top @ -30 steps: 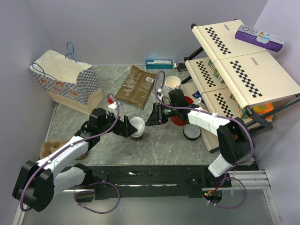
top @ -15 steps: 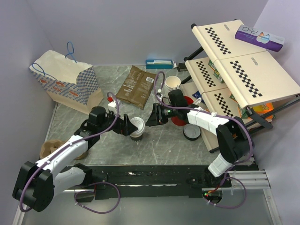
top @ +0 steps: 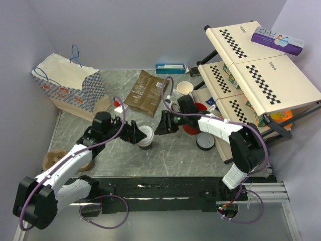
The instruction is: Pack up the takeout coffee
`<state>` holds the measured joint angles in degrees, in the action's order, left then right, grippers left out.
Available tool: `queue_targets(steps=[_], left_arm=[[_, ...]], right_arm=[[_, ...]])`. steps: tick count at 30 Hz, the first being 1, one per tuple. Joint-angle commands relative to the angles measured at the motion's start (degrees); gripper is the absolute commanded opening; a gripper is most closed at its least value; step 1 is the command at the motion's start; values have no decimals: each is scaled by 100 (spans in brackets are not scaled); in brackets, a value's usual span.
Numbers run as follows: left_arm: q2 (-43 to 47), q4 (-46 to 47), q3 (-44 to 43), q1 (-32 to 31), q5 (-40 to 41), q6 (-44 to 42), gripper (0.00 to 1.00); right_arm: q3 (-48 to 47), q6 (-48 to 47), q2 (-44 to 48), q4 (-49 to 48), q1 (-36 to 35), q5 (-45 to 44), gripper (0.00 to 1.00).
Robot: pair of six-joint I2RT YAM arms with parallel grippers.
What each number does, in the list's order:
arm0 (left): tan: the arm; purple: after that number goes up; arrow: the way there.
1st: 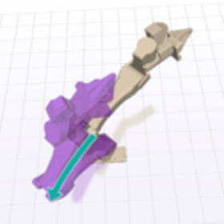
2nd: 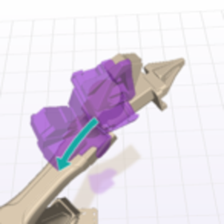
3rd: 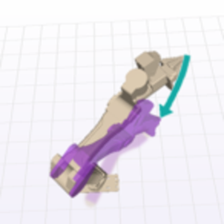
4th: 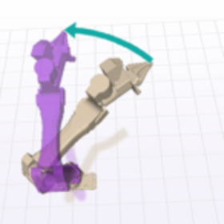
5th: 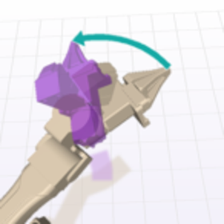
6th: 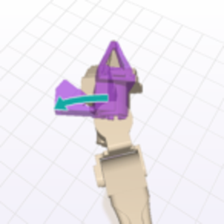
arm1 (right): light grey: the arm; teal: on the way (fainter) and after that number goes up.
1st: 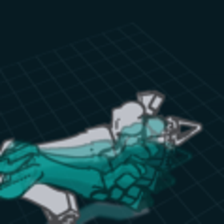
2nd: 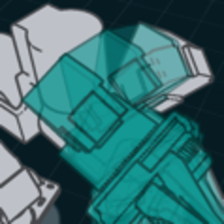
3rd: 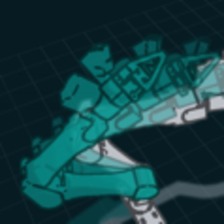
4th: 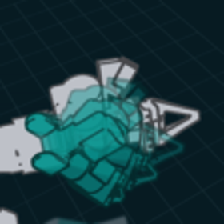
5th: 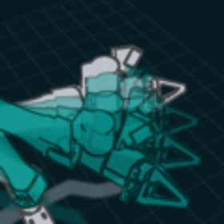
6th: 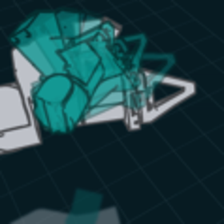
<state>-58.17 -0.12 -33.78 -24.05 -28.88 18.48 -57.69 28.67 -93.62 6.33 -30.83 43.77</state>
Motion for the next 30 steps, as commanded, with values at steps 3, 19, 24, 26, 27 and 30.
queue_targets(steps=[3,19,24,26,27,30], left_arm=[[60,47,-94,50,-117,-125,99],[148,-243,-94,76,-135,-371,99],[139,-234,-146,85,-91,-389,99],[157,-243,-216,85,-56,-415,99],[183,-269,-252,94,-56,-476,99],[236,-409,-410,94,-117,-783,99]], right_arm=[[-330,-36,-174,62,-37,-79,50],[-480,-80,-314,123,-230,-61,52],[-602,-378,-183,395,-143,35,52],[-664,-729,-86,596,-55,149,52],[-708,-1053,19,728,-20,210,52],[-1103,-2000,81,1395,-20,430,62]])
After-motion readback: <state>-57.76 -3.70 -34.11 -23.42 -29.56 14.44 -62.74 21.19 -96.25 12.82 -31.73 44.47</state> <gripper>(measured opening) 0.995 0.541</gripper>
